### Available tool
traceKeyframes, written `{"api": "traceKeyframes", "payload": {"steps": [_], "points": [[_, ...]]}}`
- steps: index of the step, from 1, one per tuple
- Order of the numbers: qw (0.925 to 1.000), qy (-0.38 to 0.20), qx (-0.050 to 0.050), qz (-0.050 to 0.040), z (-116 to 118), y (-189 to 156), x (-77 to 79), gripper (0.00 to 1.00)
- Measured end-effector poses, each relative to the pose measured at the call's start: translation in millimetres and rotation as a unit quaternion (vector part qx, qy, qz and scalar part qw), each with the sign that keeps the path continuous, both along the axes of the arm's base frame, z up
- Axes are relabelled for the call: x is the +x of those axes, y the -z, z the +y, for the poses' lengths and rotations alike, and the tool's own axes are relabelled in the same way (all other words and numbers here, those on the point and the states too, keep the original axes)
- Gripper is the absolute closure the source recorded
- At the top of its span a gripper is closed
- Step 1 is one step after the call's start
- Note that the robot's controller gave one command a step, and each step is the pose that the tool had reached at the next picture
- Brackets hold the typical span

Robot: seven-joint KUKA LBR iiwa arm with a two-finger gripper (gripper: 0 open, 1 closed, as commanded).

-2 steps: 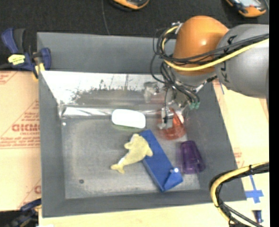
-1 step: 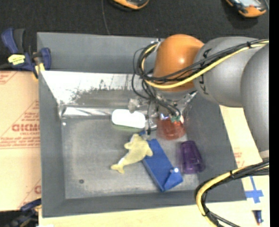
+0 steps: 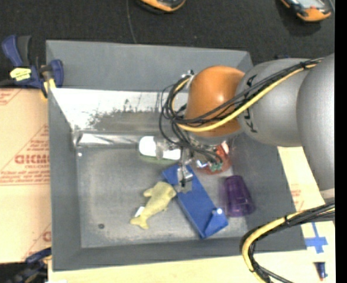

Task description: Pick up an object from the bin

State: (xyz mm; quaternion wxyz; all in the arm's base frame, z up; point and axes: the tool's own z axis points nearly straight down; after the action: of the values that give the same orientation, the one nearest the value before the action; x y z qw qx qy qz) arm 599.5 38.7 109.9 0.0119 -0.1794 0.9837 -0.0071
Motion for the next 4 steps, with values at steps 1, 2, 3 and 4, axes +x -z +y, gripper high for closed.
{"api": "traceKeyframes", "payload": {"steps": [1,2,3,4], "points": [[0.9998,-0.017,0.002,-0.0003,13.8,10.2,-42.2,0.00],[0.9990,-0.045,-0.001,-0.0002,9.4,28.4,-51.9,0.00],[0.9998,0.019,0.002,-0.0005,11.7,39.7,-74.6,1.00],[0.9998,0.019,0.002,-0.0005,11.7,39.7,-74.6,1.00]]}}
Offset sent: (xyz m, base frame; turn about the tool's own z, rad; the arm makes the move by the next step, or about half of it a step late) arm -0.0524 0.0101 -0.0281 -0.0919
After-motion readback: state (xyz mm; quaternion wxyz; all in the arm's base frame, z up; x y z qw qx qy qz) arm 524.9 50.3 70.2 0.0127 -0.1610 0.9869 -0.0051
